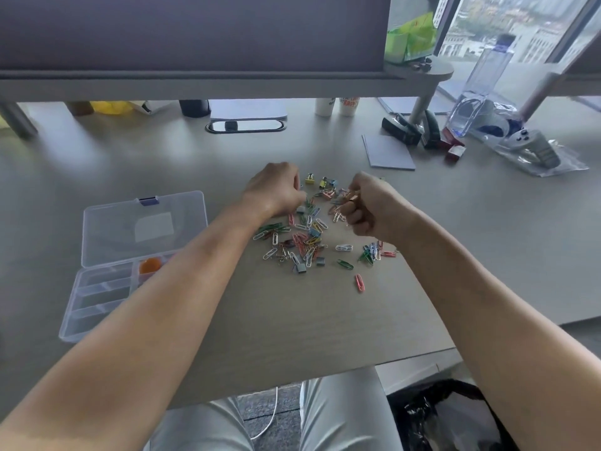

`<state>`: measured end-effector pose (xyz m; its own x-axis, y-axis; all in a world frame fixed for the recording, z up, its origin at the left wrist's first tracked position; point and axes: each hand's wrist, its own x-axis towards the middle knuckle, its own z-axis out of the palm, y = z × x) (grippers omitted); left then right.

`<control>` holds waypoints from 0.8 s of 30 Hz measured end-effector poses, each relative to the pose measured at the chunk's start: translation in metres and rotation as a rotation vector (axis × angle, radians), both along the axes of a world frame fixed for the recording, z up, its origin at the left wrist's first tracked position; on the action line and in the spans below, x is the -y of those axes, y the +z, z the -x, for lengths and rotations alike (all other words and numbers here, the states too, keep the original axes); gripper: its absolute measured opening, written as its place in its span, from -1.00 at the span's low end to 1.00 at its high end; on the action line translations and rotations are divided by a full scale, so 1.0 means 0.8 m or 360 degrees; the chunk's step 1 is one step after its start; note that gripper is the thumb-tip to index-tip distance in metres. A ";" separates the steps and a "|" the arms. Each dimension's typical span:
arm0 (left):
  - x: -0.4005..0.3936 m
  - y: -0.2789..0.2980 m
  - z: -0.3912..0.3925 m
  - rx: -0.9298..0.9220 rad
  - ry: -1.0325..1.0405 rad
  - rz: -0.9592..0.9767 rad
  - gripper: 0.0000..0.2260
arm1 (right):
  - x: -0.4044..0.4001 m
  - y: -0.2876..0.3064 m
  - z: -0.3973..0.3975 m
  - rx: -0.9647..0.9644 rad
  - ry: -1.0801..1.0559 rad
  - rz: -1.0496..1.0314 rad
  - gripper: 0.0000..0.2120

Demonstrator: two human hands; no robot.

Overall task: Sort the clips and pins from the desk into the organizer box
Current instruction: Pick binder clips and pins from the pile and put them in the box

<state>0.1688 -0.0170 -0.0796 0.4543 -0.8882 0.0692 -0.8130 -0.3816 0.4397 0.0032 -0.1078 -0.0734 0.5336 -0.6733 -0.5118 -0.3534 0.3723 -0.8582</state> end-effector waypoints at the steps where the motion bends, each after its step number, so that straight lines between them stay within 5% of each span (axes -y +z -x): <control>1: 0.000 0.000 0.001 -0.0061 0.0013 0.0050 -0.88 | 0.001 -0.001 0.003 0.0068 -0.0024 -0.0108 -0.79; 6: -0.001 0.003 -0.001 -0.0264 0.0079 0.0300 -0.86 | 0.004 -0.011 0.007 0.0219 -0.0132 -0.0159 -0.79; 13: -0.002 0.006 -0.002 -0.0284 0.0065 0.0259 -0.63 | 0.010 0.000 0.007 -0.0151 0.0085 0.0364 -0.79; 16: 0.000 0.008 -0.001 -0.0304 0.0102 0.0243 -0.68 | 0.017 0.002 0.009 -0.0230 0.0159 0.0486 -0.81; 24: 0.023 0.011 0.005 -0.0976 0.0418 0.0346 -0.78 | 0.023 0.002 -0.003 0.0113 -0.0101 -0.0026 -0.78</control>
